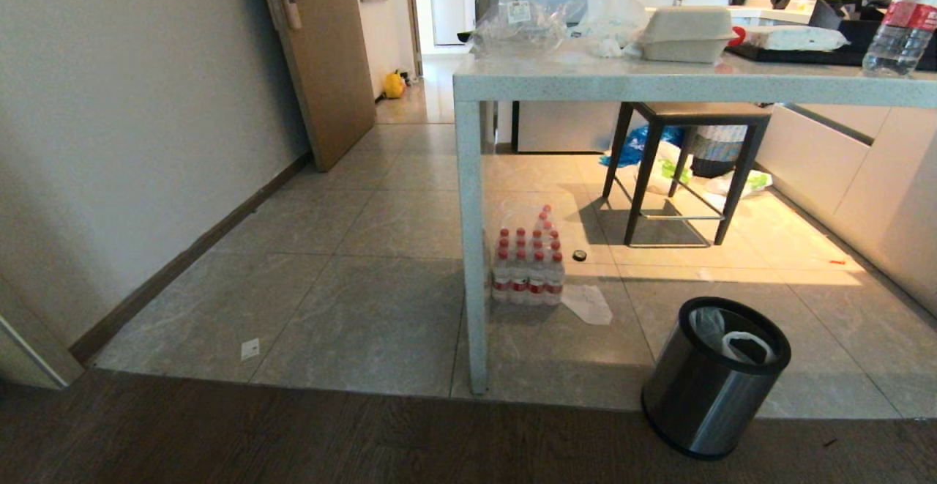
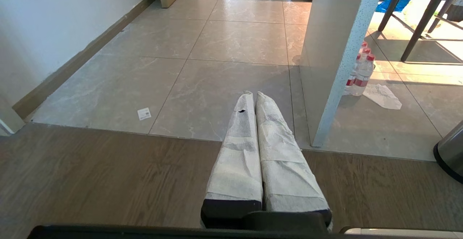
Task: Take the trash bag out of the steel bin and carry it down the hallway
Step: Place the outer trash can on the ground
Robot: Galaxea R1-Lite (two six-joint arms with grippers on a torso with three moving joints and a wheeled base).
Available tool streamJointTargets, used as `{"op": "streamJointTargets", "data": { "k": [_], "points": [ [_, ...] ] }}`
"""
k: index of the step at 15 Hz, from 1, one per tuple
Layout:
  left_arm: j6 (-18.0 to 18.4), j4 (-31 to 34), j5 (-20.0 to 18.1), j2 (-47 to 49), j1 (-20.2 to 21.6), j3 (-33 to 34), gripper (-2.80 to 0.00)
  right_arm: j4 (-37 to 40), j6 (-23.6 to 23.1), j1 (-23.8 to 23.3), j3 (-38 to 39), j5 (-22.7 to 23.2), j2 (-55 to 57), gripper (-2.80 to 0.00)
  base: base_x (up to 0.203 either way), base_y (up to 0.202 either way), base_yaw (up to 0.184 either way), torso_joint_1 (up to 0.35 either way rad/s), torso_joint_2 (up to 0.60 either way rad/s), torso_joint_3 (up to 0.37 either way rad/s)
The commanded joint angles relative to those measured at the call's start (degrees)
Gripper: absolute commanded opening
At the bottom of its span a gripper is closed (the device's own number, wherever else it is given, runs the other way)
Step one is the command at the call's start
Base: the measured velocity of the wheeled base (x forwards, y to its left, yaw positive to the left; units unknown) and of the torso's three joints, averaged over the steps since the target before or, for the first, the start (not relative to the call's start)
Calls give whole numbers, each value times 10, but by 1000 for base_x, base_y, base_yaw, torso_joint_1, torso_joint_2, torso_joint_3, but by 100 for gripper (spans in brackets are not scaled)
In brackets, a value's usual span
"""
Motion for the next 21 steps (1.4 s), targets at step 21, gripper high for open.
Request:
{"op": "streamJointTargets", "data": {
  "k": [21],
  "points": [
    [0,0,1,0,0,0,-280,0,0,1,0,0,0,-280,0,0,0,1,2,-157]
  ]
}}
